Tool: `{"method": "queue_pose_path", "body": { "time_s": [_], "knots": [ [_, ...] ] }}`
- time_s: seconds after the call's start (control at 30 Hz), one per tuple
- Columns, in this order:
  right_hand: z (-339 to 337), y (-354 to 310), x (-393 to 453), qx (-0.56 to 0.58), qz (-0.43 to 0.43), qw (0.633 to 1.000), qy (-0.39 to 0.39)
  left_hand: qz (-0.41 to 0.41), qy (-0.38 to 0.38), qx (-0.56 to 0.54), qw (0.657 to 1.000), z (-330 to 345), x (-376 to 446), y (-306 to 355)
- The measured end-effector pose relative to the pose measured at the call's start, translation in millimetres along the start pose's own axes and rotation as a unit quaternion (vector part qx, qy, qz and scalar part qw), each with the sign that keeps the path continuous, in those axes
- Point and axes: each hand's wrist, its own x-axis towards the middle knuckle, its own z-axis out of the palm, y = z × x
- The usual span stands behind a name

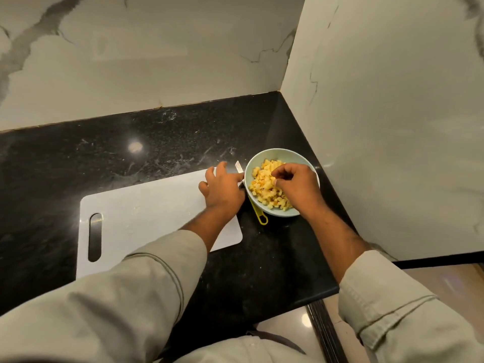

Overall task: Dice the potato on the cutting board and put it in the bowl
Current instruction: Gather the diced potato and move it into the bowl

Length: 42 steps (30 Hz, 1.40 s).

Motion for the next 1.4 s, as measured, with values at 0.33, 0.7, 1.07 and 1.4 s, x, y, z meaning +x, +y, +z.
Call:
{"method": "queue_pose_path", "body": {
  "time_s": [0.33, 0.7, 1.07, 1.4],
  "knots": [
    [13, 5, -8, 0.008, -0.012, 1.0, -0.021, 0.023, -0.049, 0.078, 0.996, 10, 1, -10],
    [8, -8, -11, -0.036, -0.064, 0.996, 0.047, 0.031, -0.043, -0.002, 0.999, -1, -10, -27],
    [-12, -5, -4, -0.126, -0.066, 0.989, 0.034, -0.002, 0.037, -0.277, 0.96, -22, -13, 6],
    [-43, 47, 8, -0.092, -0.003, 0.986, 0.136, -0.111, -0.1, -0.317, 0.937, -17, 1, 25]
  ]
}}
